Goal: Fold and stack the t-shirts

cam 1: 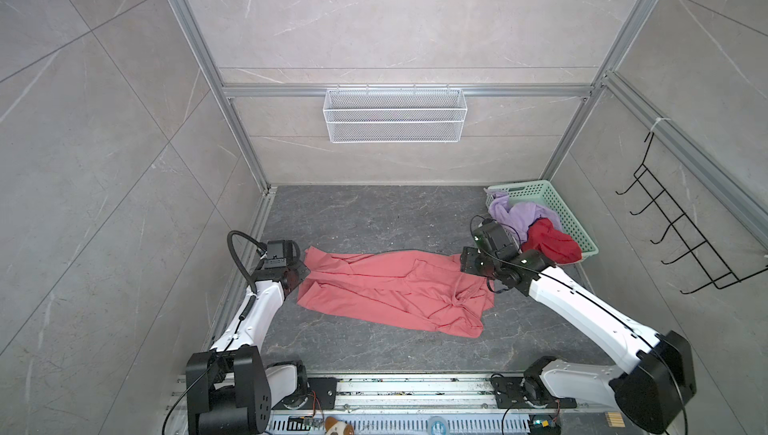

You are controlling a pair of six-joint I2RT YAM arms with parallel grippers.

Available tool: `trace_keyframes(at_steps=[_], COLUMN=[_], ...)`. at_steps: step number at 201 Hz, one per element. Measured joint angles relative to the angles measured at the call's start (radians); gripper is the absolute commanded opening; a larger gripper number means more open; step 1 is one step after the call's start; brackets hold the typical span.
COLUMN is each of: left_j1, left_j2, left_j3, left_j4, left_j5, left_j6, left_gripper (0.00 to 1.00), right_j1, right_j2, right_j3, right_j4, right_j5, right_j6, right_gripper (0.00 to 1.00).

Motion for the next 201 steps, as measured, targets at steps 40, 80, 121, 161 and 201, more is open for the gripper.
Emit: trace_keyframes(at_steps=[40, 80, 121, 161, 201], left_j1=[0.000, 0.000, 0.000, 0.000, 0.000], left_j2=[0.000, 0.001, 0.001, 0.001, 0.001], left_j3=[-0.009, -0.016, -0.016, -0.016, -0.023], left_j4=[0.009, 0.016, 0.018, 0.029, 0.038], left_j5=[0.003, 0.004, 0.005, 0.008, 0.009], left_j6=[-0.003, -0.003, -0.003, -0.003, -0.003], left_gripper=[0.00, 0.00, 0.00, 0.00, 0.00], right_j1=[0.000, -0.026, -0.068, -0.098, -0.106], right_j2=[0.123, 0.216, 0.288, 0.315, 0.326], right_j3=[-0.022, -0.035, -0.056, -0.086, -0.094], right_j4=[0.051, 0.131, 0.183, 0.266, 0.281], right_j5=[-0.030, -0.047, -0.079, -0.121, -0.118], right_j6=[0.053, 0.093, 0.130, 0.154, 0.156], right_gripper=[0.64, 0.62, 0.59, 0.20, 0.00])
